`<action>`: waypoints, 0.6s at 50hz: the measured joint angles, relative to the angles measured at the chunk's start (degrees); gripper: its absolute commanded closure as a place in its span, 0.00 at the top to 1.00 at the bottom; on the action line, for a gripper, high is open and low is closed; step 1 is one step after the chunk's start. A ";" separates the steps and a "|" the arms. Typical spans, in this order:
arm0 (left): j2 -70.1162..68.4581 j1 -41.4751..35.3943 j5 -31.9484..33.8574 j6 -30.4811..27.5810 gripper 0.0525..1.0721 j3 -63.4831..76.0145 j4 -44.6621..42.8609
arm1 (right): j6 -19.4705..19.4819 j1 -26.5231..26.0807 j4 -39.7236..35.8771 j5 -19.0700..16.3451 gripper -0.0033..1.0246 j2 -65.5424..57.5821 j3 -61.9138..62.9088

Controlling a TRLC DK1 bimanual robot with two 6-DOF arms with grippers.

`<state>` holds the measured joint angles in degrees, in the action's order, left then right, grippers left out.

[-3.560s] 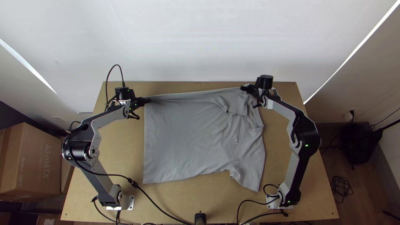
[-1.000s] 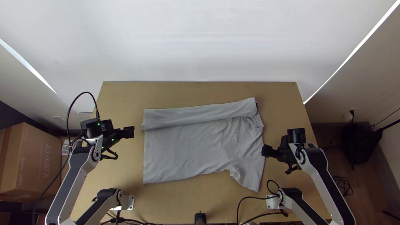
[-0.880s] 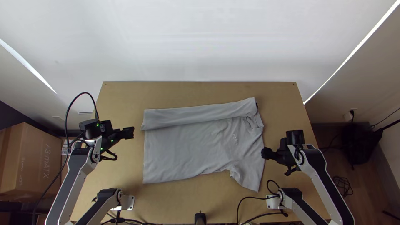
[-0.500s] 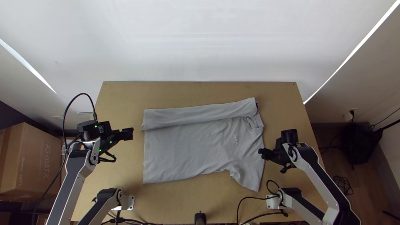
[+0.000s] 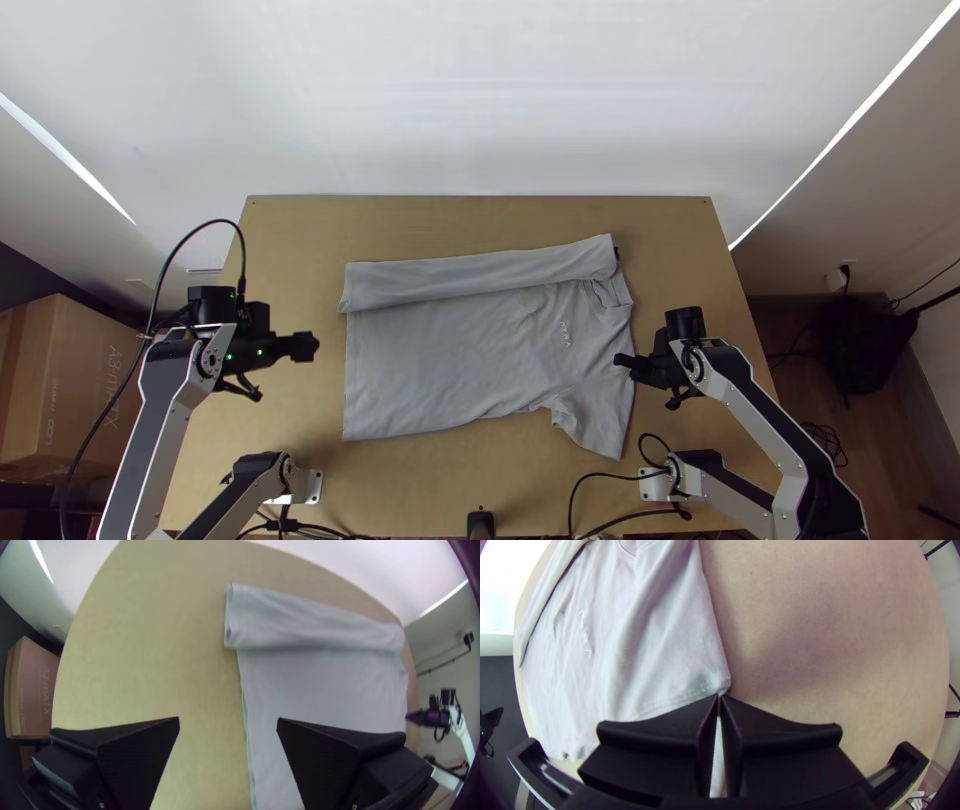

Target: Fold the t-shirt

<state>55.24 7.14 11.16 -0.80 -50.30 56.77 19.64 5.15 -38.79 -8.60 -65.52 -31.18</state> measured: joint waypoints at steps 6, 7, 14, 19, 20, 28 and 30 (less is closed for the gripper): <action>0.15 -1.03 0.94 -5.14 0.94 -0.02 11.65 | 0.02 0.00 -0.02 -0.02 0.03 0.39 0.02; 0.24 -1.42 1.07 -5.77 0.94 0.07 13.42 | 0.02 0.07 -0.04 -0.02 0.03 0.46 0.02; -0.20 -5.20 1.33 -7.85 0.93 3.50 19.06 | 0.02 0.09 -0.35 -0.04 0.03 1.11 0.02; -0.52 -8.87 1.31 -7.76 0.85 6.54 20.22 | 0.02 0.09 -0.48 -0.04 0.03 1.38 0.02; -0.48 -9.51 1.31 -7.58 0.85 6.73 20.33 | 0.02 0.11 -0.48 -0.04 0.03 1.40 0.02; 3.17 -15.21 1.29 -5.49 0.77 6.93 20.35 | 0.02 0.81 -0.72 -0.04 0.03 1.44 0.02; 5.14 -16.98 1.22 -4.85 0.78 6.93 20.37 | 0.02 1.11 -0.76 -0.04 0.03 1.46 0.02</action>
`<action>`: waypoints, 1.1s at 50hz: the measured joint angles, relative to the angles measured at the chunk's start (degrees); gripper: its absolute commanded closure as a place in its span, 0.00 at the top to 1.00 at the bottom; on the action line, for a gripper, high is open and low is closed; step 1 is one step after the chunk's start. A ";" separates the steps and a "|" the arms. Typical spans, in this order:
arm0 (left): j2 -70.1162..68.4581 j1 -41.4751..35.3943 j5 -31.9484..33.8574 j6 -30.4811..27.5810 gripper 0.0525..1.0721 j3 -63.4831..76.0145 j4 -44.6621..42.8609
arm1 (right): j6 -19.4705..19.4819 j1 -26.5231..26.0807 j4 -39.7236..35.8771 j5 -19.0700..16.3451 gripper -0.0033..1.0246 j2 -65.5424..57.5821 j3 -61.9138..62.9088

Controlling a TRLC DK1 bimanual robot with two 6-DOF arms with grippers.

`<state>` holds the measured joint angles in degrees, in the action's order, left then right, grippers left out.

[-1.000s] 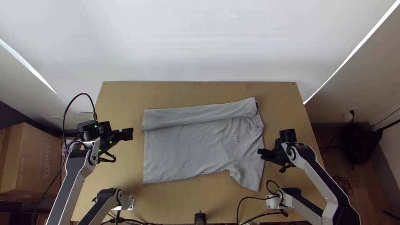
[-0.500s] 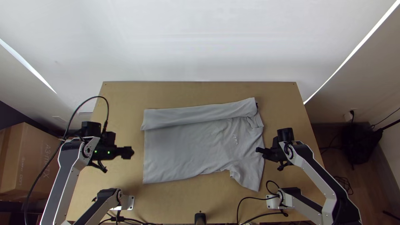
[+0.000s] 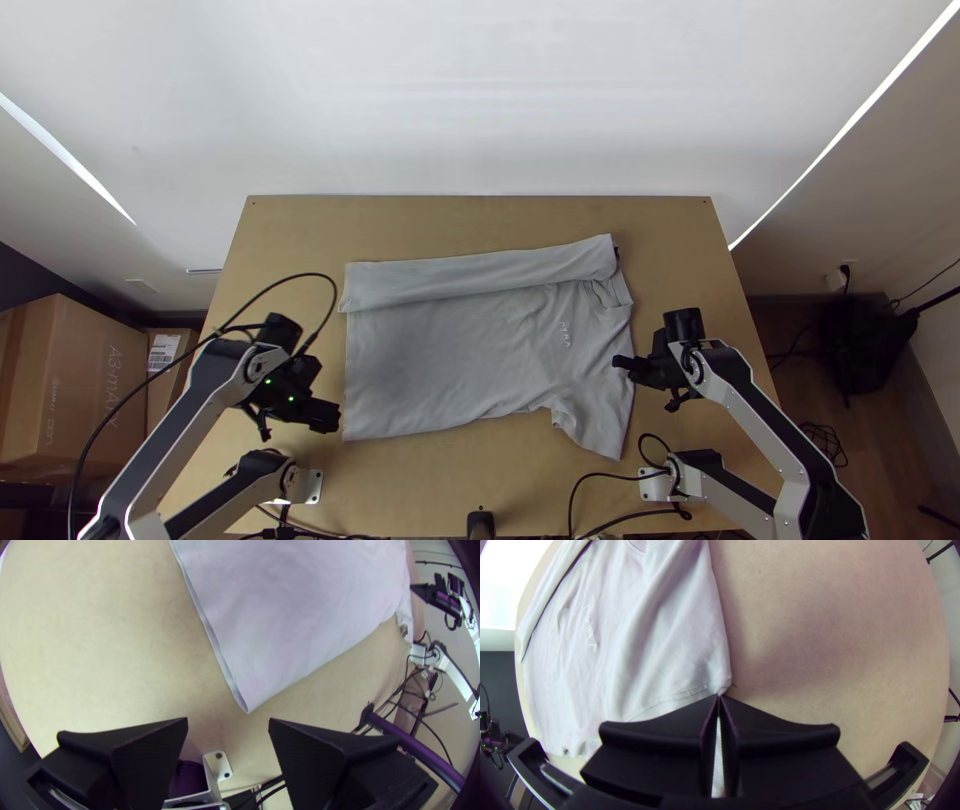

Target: Fold the t-shirt

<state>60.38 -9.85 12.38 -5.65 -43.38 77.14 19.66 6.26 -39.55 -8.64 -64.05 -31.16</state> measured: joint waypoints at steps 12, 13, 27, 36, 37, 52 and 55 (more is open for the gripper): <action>6.91 -11.47 -5.09 3.06 0.86 0.00 0.11 | 0.24 0.48 -0.87 0.00 0.03 0.13 0.00; 7.63 -11.91 -5.64 3.21 0.86 0.00 0.07 | 0.24 0.48 -0.96 0.00 0.03 0.17 0.00; 15.85 -17.22 -6.67 4.74 0.86 -0.26 -2.12 | 0.24 0.48 -1.49 0.00 0.03 0.66 -0.02; 22.14 -22.21 -6.62 6.84 0.86 -1.95 -4.50 | 0.24 0.48 -1.60 0.00 0.03 0.66 -0.11; 22.58 -22.49 -6.62 7.06 0.86 -2.12 -4.66 | 0.24 0.48 -1.66 0.00 0.03 0.66 -0.15; 25.51 -24.94 -5.99 8.72 0.29 -3.23 -9.07 | 0.24 0.48 -2.10 0.00 0.03 0.63 -1.36; 25.51 -25.16 -6.01 8.68 0.16 -3.23 -10.32 | 0.24 0.46 -2.14 0.00 0.03 0.63 -1.55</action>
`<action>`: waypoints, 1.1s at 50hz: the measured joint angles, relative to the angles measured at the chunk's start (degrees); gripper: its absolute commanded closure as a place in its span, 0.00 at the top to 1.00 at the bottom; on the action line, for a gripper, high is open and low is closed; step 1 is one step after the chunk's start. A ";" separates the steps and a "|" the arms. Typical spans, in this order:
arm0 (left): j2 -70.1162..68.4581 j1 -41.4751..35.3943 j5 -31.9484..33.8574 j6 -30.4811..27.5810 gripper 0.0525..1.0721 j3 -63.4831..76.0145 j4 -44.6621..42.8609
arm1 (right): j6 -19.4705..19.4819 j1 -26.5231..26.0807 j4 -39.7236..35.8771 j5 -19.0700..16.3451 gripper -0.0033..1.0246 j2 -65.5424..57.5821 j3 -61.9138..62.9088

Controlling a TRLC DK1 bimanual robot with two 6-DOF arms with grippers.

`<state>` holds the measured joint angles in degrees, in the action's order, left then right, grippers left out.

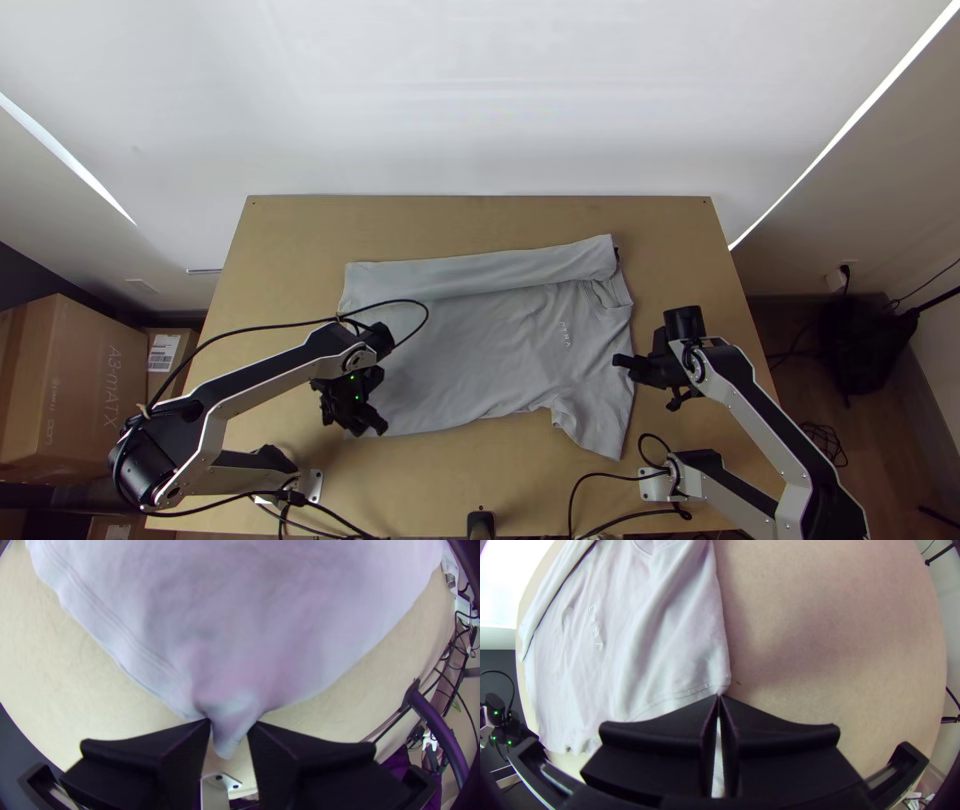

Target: Fold the t-shirt

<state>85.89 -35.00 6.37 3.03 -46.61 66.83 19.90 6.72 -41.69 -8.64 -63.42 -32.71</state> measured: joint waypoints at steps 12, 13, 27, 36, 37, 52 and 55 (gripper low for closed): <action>-1.05 0.72 0.26 -1.62 0.03 1.44 -1.86 | -0.50 -2.03 -1.99 -0.07 0.03 -0.61 -1.86; -1.31 1.42 0.48 -1.86 0.03 1.57 -1.90 | -0.79 -2.40 -2.21 -0.20 0.03 -0.76 -2.12; -8.02 16.57 0.46 -9.79 0.03 2.25 -2.01 | -7.23 -12.00 -5.62 -1.16 0.03 -3.37 -6.29; -10.27 19.78 0.48 -11.04 0.03 0.46 -0.74 | -8.66 -12.39 -8.31 -1.55 0.03 -3.39 -8.07; -10.54 19.89 0.48 -11.04 0.03 -0.02 -0.68 | -8.63 -12.02 -8.39 -1.55 0.03 -3.26 -8.31; -10.93 22.53 0.96 -7.58 0.03 -11.17 -3.41 | -5.73 -5.38 -8.96 -1.92 0.03 -1.77 -15.85; -10.49 23.69 1.11 -7.26 0.03 -13.33 -3.96 | -5.09 -4.57 -8.96 -1.92 0.03 -1.86 -17.55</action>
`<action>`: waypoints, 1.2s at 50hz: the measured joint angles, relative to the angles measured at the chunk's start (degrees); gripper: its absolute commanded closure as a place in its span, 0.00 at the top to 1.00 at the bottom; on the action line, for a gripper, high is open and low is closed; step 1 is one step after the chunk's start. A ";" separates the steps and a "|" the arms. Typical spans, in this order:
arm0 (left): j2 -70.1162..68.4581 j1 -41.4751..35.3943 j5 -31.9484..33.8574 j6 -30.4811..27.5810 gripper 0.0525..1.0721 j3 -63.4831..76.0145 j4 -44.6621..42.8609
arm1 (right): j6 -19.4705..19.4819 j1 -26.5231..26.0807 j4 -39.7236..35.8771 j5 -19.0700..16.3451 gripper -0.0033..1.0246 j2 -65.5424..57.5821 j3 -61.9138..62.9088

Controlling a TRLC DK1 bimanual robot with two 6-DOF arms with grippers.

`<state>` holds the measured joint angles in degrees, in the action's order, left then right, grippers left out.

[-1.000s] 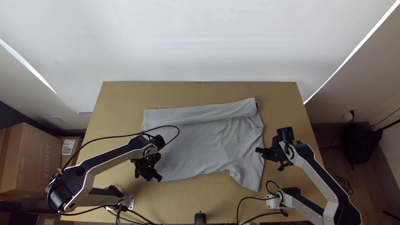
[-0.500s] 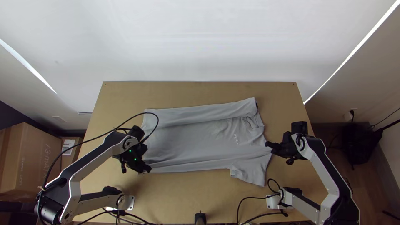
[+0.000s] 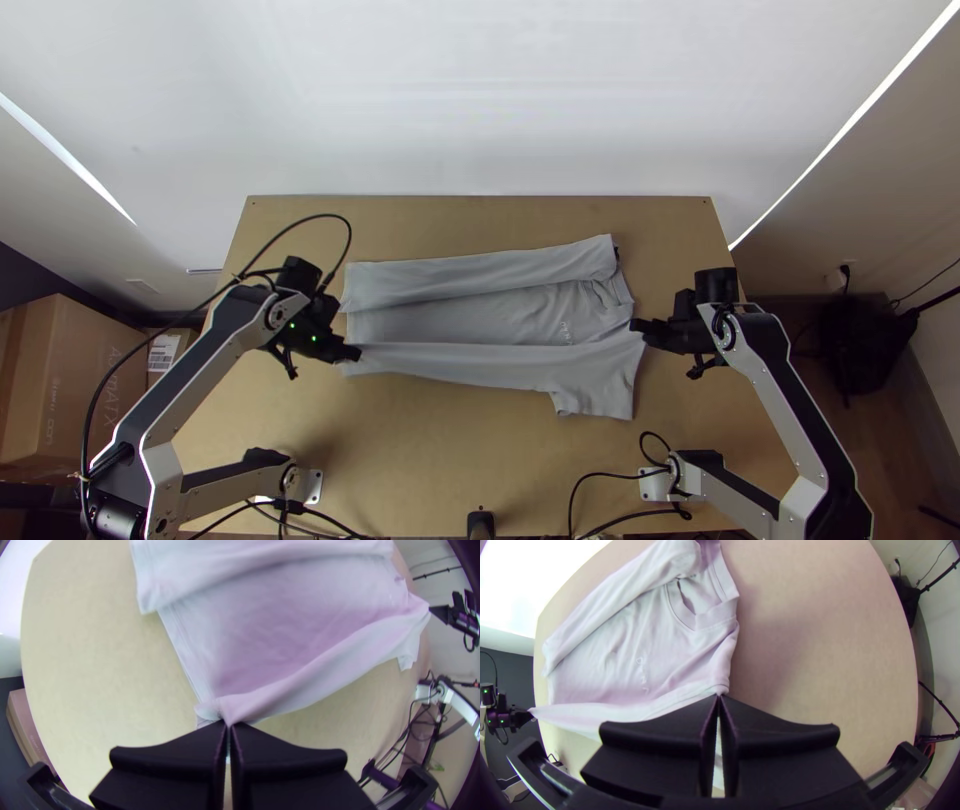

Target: Fold the t-shirt

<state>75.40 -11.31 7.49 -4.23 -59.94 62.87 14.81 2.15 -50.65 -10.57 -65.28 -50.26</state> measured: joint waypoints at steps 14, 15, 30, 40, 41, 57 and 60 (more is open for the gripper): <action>5.70 4.24 -0.02 0.79 0.03 -6.84 -1.46 | 1.25 2.69 2.56 0.00 0.03 -6.51 -7.96; 6.23 4.50 0.00 0.79 0.03 -7.30 -1.62 | 1.25 2.86 3.13 0.00 0.03 -7.34 -8.63; 12.55 7.61 0.13 0.81 0.03 -14.05 -4.85 | 1.68 4.68 6.84 0.00 0.03 -21.11 -21.18; 16.74 8.17 1.05 1.27 0.03 -17.88 -7.91 | 1.68 4.96 7.08 0.00 0.03 -30.10 -30.21; 17.20 8.17 1.07 1.31 0.03 -18.34 -8.15 | 1.68 4.96 7.10 0.00 0.03 -30.77 -30.88; 25.86 9.57 1.11 1.88 0.03 -25.24 -9.81 | 2.16 4.90 7.08 0.02 0.03 -41.57 -40.04; 27.10 10.03 1.14 1.88 0.03 -25.38 -10.49 | 2.58 4.85 7.08 0.02 0.03 -43.65 -41.81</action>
<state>102.50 -1.28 8.62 -2.35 -85.32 52.38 17.39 7.01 -43.57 -10.55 -108.92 -92.07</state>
